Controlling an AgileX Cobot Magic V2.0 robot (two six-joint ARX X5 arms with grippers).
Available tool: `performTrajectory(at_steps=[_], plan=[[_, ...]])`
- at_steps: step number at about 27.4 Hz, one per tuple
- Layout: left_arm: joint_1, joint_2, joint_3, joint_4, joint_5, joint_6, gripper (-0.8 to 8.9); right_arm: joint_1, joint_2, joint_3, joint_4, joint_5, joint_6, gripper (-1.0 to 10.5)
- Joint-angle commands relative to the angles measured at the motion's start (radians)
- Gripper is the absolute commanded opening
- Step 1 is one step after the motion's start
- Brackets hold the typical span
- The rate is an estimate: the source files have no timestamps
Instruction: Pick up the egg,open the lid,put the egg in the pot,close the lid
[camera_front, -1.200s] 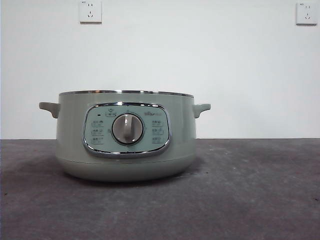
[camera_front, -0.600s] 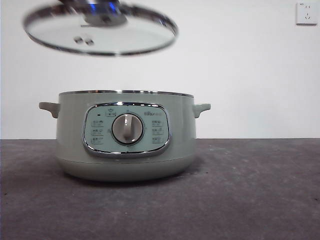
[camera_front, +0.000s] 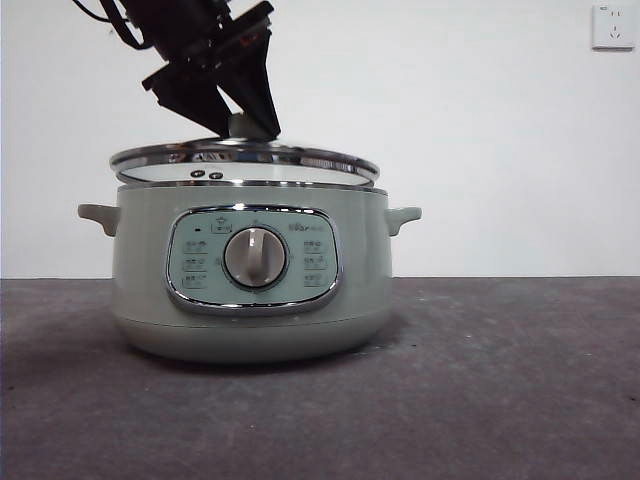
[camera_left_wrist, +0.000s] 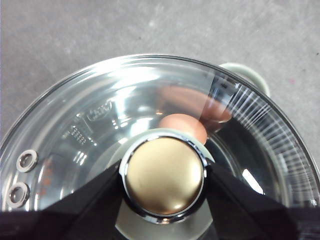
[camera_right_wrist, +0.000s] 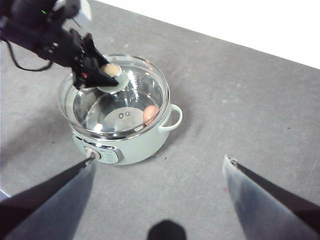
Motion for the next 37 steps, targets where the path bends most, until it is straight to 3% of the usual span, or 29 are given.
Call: performTrajectory(at_steps=[1,14,18,37], plan=[[-0.003,0.011,0.006,0.04,0.011,0.01,-0.08,0.002,-0.006,0.0,-0.024,0.001,0.012,4.3],[-0.038,0.019,0.006,0.01,0.011,0.006,-0.08,0.002,-0.006,0.0,-0.024,0.001,0.008,4.3],[-0.052,0.019,0.006,0.005,-0.045,0.007,-0.08,0.002,-0.006,0.0,-0.024,0.001,0.008,4.3],[-0.023,0.078,0.005,-0.005,-0.06,0.015,-0.08,0.002,-0.006,-0.001,-0.024,0.001,0.008,4.3]])
